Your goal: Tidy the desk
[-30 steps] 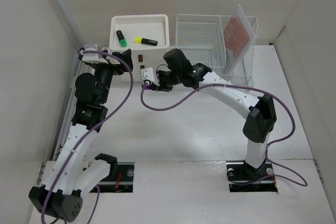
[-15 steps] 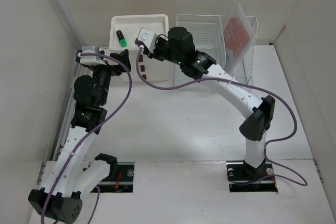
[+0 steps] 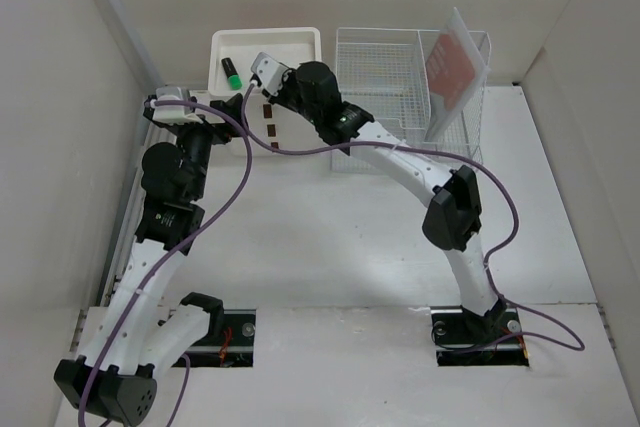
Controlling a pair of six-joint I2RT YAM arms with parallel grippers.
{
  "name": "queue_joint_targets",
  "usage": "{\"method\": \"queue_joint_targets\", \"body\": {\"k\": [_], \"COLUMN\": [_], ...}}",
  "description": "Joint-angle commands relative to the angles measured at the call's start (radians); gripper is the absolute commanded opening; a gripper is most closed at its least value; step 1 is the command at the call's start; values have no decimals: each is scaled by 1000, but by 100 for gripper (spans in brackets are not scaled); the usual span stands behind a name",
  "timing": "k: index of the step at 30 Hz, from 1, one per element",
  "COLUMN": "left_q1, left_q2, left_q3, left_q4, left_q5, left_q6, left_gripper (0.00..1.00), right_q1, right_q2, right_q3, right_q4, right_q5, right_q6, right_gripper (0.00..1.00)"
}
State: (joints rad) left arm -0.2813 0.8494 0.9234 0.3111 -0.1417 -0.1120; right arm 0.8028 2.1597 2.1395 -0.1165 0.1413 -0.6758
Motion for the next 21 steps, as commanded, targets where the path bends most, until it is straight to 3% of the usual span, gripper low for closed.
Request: {"method": "queue_joint_targets", "body": {"k": [1,13,18,20,21], "left_q1": [-2,-2,-2,-2,-2], "left_q2": [2,2,11,11,11], "left_q3": [-5,-5,-5,-5,-5], "left_q4": [59,59,59,59,59], "left_q5": [-7,2,2,2,-7], "left_q6": [14,14,23,23,23], "left_gripper": [100,100,100,100,100], "right_q1": [-25,-54,-54,-54,-54], "right_q2": [2,69,88,88,88], "right_q3": [85,129,138,148,148], "right_q4": [123,141,141,141,141], "right_q5": [64,73,63,63,52], "right_q6": [10,10,10,10,10], "right_gripper": [0,1,18,33,46]}}
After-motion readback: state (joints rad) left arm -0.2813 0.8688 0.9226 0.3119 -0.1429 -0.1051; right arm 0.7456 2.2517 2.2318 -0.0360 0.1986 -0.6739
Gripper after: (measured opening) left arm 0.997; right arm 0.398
